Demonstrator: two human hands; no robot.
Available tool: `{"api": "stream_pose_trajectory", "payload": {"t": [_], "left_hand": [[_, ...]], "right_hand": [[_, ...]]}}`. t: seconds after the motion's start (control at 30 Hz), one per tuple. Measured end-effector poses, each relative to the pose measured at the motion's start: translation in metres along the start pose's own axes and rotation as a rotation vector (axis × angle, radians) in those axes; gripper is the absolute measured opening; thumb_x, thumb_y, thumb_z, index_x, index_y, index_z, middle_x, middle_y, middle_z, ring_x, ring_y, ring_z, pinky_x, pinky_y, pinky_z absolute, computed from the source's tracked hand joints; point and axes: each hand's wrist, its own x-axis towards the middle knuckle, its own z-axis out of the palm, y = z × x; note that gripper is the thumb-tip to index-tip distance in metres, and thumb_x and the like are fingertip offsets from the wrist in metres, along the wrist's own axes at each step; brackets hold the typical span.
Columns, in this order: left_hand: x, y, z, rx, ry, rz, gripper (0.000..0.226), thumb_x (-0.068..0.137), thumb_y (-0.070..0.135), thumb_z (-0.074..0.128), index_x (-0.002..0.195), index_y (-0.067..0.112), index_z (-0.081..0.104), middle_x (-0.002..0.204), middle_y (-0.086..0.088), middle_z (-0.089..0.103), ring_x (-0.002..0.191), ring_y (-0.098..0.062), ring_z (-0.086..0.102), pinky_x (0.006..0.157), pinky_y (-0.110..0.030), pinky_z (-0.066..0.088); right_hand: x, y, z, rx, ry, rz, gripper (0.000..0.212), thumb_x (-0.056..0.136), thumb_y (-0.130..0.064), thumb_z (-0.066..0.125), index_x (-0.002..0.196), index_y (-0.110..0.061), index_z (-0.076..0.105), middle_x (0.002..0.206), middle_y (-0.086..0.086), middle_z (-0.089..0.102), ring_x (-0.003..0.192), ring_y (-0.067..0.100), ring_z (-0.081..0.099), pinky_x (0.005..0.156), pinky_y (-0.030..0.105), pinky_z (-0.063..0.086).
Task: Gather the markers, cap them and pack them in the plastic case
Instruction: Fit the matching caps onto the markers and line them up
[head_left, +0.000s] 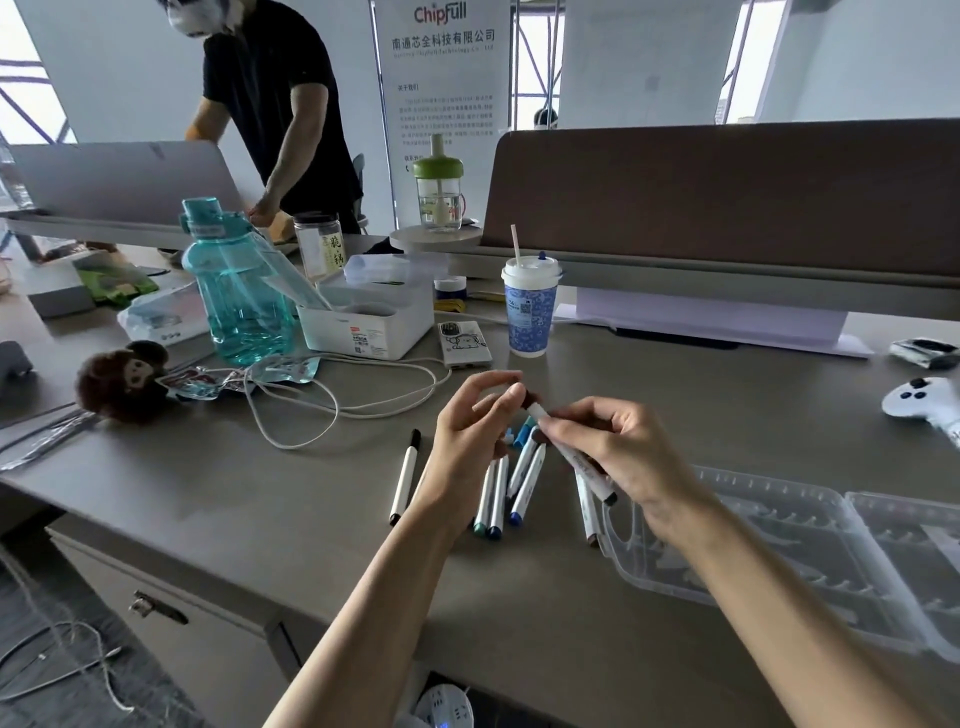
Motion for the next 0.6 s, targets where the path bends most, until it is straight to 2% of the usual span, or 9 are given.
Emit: {"api": "stream_pose_trajectory", "payload": {"t": [0.1,0.2,0.33,0.47,0.6], "left_hand": [[-0.001,0.0,0.002,0.048,-0.011,-0.014,0.014,0.094,0.02,0.059,0.106,0.02,0.065,0.086,0.006,0.071,0.062,0.002,0.052,0.055,-0.017,0.036],[0.0,-0.001,0.003,0.052,0.002,-0.028,0.014,0.094,0.018,0.059,0.106,0.018,0.065,0.085,0.005,0.071,0.06,0.002,0.052,0.053,-0.016,0.036],[0.0,-0.005,0.004,0.072,0.009,-0.038,0.013,0.093,0.017,0.06,0.105,0.016,0.064,0.085,0.002,0.071,0.065,-0.001,0.057,0.052,-0.015,0.039],[-0.001,-0.006,0.004,0.088,0.035,-0.028,0.011,0.093,0.017,0.062,0.103,0.015,0.064,0.087,-0.002,0.071,0.066,-0.002,0.057,0.053,-0.014,0.04],[-0.002,0.003,0.005,0.182,0.017,0.003,0.013,0.095,0.017,0.059,0.108,0.016,0.061,0.081,0.0,0.069,0.06,-0.001,0.053,0.05,-0.013,0.038]], "right_hand": [[0.0,-0.002,-0.003,0.109,-0.044,0.135,0.013,0.08,-0.016,0.077,0.085,-0.005,0.073,0.071,0.003,0.072,0.059,0.009,0.066,0.053,0.017,0.049],[-0.001,-0.002,-0.004,0.184,-0.04,0.177,0.009,0.079,-0.013,0.078,0.083,-0.006,0.072,0.073,0.005,0.073,0.059,0.011,0.068,0.052,0.018,0.05],[0.0,0.001,-0.002,0.21,-0.008,0.176,0.01,0.077,-0.006,0.078,0.083,-0.002,0.072,0.075,0.009,0.075,0.062,0.017,0.071,0.056,0.023,0.056],[0.003,0.006,-0.001,0.193,0.028,0.152,0.012,0.074,-0.006,0.08,0.084,-0.002,0.074,0.084,0.015,0.076,0.074,0.026,0.074,0.074,0.032,0.061],[0.001,0.005,0.007,0.226,0.048,0.111,0.018,0.077,-0.007,0.078,0.091,0.003,0.072,0.083,0.017,0.075,0.067,0.023,0.072,0.066,0.029,0.061]]}}
